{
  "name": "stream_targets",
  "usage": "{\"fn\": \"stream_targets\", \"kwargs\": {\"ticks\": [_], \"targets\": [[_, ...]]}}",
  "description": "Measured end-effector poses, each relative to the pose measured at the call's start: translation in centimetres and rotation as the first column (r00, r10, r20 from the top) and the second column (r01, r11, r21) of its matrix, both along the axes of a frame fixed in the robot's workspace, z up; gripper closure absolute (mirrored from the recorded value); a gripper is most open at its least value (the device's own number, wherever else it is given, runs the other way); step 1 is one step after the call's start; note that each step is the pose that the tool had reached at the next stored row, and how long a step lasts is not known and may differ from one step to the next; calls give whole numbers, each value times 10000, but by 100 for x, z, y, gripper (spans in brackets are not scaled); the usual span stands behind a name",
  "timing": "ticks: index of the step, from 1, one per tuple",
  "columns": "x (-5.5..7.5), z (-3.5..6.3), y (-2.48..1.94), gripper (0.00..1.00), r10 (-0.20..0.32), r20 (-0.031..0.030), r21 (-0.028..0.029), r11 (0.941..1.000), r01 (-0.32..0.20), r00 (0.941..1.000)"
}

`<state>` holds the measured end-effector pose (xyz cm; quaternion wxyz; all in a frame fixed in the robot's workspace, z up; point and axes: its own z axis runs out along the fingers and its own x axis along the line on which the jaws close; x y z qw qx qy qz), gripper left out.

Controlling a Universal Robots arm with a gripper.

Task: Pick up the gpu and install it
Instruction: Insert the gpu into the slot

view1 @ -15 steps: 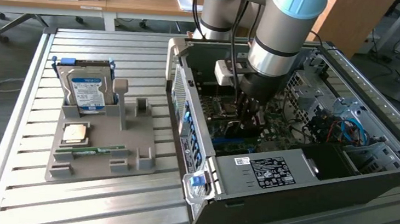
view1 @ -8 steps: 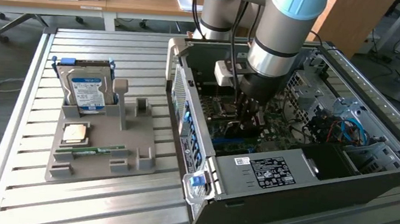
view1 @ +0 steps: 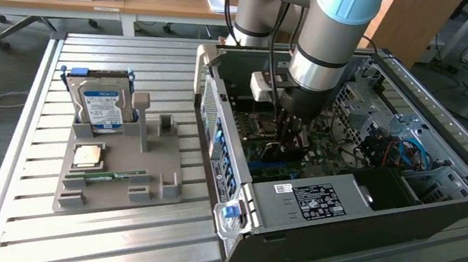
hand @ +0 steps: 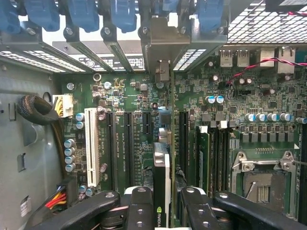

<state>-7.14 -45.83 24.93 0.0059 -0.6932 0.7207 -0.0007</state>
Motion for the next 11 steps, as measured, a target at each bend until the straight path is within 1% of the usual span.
{"fn": "stream_targets", "kwargs": {"ticks": [8, 11], "targets": [[0, 14, 0, 73, 1, 1, 7, 10000, -1, 10000], [0, 22, 1, 73, 1, 3, 23, 10000, -1, 10000]]}}
